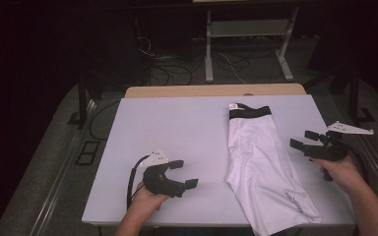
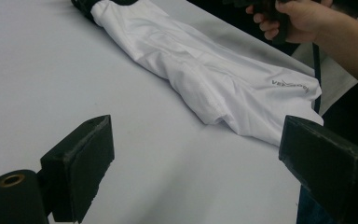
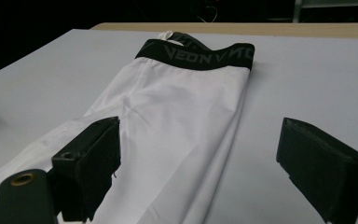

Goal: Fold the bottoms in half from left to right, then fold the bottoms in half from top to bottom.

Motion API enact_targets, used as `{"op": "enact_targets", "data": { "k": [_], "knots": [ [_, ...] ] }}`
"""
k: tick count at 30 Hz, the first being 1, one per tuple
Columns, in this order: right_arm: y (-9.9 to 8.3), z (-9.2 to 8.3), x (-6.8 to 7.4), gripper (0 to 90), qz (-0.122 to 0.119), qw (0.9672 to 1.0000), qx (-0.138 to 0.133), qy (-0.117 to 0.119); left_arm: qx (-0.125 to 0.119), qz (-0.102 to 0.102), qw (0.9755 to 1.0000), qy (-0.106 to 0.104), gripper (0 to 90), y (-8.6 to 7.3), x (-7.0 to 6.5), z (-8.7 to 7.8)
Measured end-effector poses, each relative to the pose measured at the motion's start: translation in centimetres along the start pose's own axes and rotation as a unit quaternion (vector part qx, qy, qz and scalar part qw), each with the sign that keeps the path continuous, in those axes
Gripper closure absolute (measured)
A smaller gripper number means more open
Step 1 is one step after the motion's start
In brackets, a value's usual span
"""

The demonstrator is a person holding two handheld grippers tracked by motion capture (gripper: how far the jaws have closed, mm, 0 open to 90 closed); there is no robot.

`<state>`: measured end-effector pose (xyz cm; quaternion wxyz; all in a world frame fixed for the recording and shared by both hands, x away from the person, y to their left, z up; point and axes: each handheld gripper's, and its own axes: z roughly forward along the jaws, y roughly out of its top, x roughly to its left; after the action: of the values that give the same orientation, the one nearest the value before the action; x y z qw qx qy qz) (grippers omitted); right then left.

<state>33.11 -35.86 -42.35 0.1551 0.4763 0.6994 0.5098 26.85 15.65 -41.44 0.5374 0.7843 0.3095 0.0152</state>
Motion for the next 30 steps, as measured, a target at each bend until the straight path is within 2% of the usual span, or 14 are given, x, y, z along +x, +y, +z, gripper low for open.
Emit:
{"op": "enact_targets", "data": {
  "k": [9, 10, 19, 25, 30],
  "knots": [
    [0.1, 0.0, 0.4, 12.7, -0.003, 1.0000, -0.002, 0.005, -0.004, -0.002, 1.0000, 0.005, 7.3, 0.0, -0.1, 0.0],
    [0.3, -0.1, 0.4, 12.8, -0.004, 1.0000, -0.007, 0.006, -0.007, 0.000, 1.0000, 0.000, 7.3, 0.3, -0.3, 0.2],
    [0.4, -0.1, 0.3, 12.8, -0.002, 1.0000, -0.007, 0.004, -0.001, -0.005, 1.0000, 0.002, 5.3, 0.4, 0.0, 0.5],
    [0.4, 0.3, 0.0, 12.7, 0.002, 1.0000, -0.006, -0.002, -0.003, -0.005, 1.0000, 0.002, 0.3, 0.9, 0.1, 0.7],
    [0.5, 0.7, -0.4, 11.5, 0.006, 0.9999, -0.007, -0.007, -0.008, -0.006, 1.0000, -0.001, 0.0, 1.1, 0.2, 0.9]
  ]
}}
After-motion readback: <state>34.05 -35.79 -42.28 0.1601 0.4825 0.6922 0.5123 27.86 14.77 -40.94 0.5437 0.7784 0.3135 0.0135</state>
